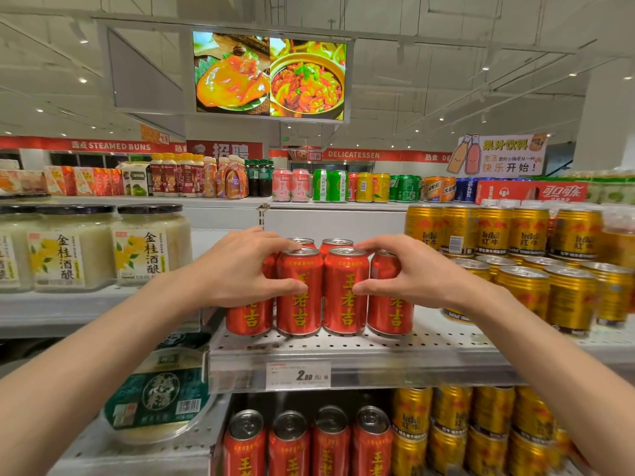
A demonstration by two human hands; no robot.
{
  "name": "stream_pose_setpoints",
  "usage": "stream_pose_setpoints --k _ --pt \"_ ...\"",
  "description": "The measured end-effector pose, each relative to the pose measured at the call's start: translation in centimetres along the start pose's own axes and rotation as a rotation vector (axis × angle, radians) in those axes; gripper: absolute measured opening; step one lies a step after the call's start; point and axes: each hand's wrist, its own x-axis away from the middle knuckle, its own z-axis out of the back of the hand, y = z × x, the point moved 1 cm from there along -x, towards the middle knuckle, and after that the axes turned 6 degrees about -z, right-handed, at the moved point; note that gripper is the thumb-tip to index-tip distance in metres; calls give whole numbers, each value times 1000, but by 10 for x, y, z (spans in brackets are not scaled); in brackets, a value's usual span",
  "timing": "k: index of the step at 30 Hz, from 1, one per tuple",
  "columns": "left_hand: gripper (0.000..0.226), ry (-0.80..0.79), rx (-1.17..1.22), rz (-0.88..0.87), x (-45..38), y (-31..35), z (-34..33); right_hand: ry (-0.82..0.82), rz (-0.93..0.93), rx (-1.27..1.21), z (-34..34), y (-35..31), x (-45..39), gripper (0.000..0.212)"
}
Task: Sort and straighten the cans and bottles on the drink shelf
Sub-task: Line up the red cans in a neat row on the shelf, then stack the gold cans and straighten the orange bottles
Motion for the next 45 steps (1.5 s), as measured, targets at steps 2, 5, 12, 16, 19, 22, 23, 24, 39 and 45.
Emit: stream_pose_setpoints --k 2,5,12,16,19,22,23,24,39,45 --pt "83 2 -30 1 1 1 1 -18 -34 -25 5 3 3 77" --pt "88 -5 -50 26 6 4 2 -49 -83 19 13 12 9 77" --pt "86 -14 -97 21 8 7 -2 14 -96 4 7 20 15 71" --pt "87 5 -117 16 10 6 -5 48 -88 -49 1 25 17 68" --pt "90 55 -93 15 11 6 -7 86 -82 -89 -6 26 21 72" --pt "84 122 -31 3 16 7 -10 138 -133 -149 -13 23 32 84" --pt "79 157 2 -6 19 9 -11 165 -158 -180 -15 23 37 86" --pt "73 201 39 -18 22 12 -12 197 -178 -210 -18 23 43 87" --pt "38 336 901 215 168 50 -102 233 -450 -620 -133 -8 186 39" --pt "30 207 1094 507 218 62 -161 137 -646 -601 -191 10 232 36"
